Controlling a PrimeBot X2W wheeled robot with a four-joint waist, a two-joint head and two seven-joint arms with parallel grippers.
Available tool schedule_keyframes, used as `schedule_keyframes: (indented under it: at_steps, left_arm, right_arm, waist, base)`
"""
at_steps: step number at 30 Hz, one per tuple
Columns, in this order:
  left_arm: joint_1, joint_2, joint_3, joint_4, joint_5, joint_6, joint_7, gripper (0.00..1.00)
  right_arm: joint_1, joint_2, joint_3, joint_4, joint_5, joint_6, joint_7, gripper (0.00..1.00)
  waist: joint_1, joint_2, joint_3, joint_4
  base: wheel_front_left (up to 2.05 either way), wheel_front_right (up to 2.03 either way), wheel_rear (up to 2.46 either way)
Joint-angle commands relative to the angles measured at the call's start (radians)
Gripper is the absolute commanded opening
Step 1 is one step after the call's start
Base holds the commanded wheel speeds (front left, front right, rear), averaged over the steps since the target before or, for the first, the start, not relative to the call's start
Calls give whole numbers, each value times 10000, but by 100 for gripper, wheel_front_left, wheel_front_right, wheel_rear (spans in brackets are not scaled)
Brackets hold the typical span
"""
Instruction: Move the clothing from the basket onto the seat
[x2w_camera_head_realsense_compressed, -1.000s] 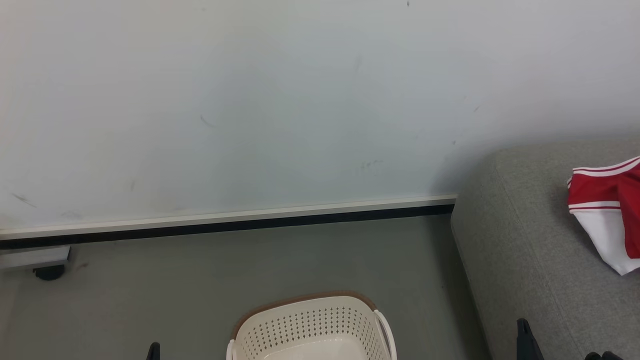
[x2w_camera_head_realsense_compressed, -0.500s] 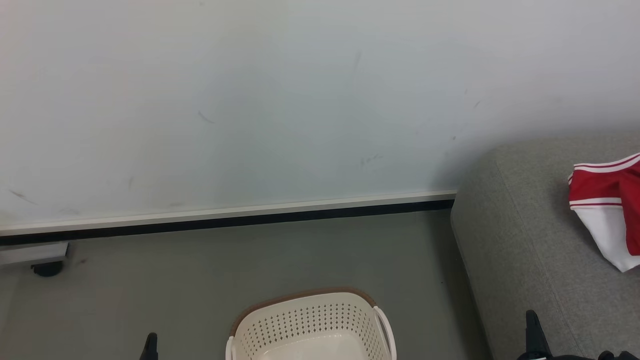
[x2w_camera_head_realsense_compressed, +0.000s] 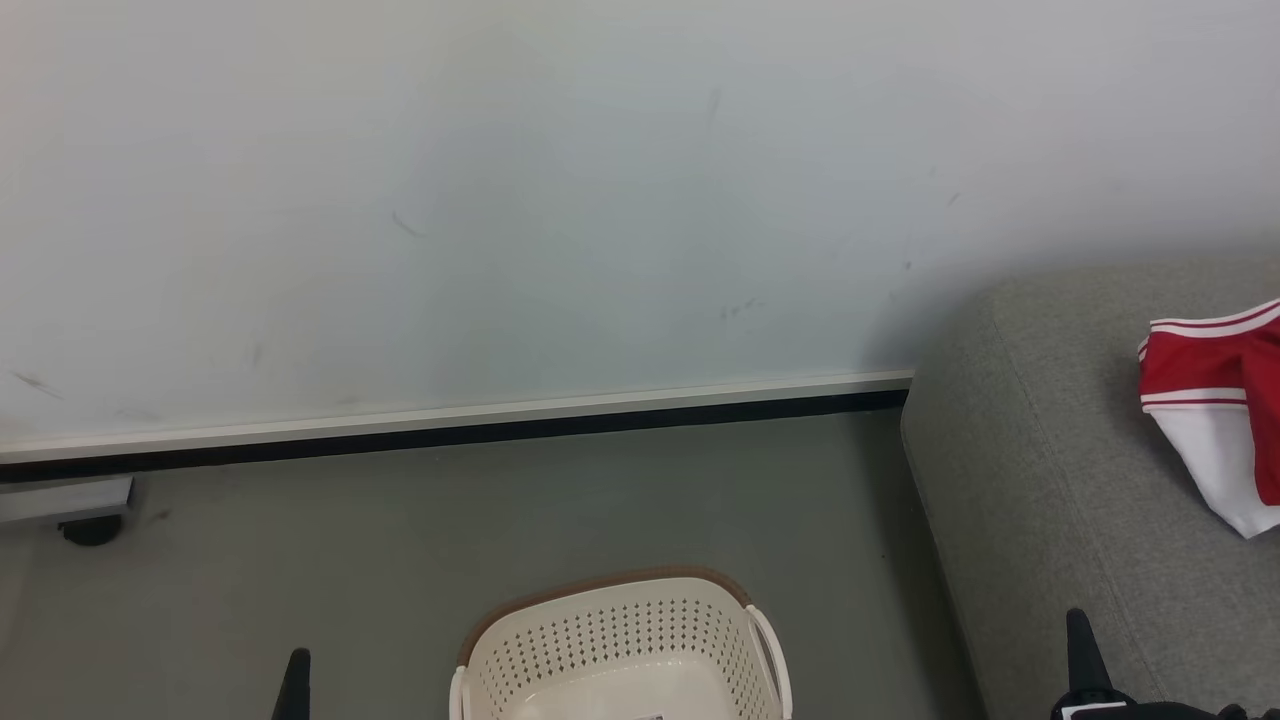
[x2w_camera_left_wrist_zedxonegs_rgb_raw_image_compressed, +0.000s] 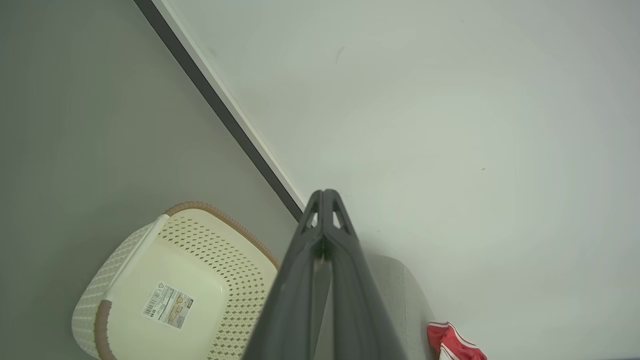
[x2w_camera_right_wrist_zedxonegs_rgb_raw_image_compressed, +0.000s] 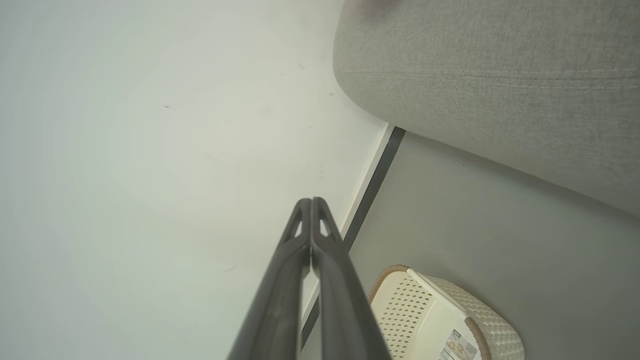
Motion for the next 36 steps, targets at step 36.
schedule_keyframes:
  at_steps: [36]
  left_arm:
    - [-871, 40, 332, 293, -3151, -205, 990, 0]
  right_arm:
    - [-384, 1, -527, -471, 3369, 1, 687, 0]
  waist:
    - [-1, 0, 337, -49]
  base:
    - [0, 0, 0]
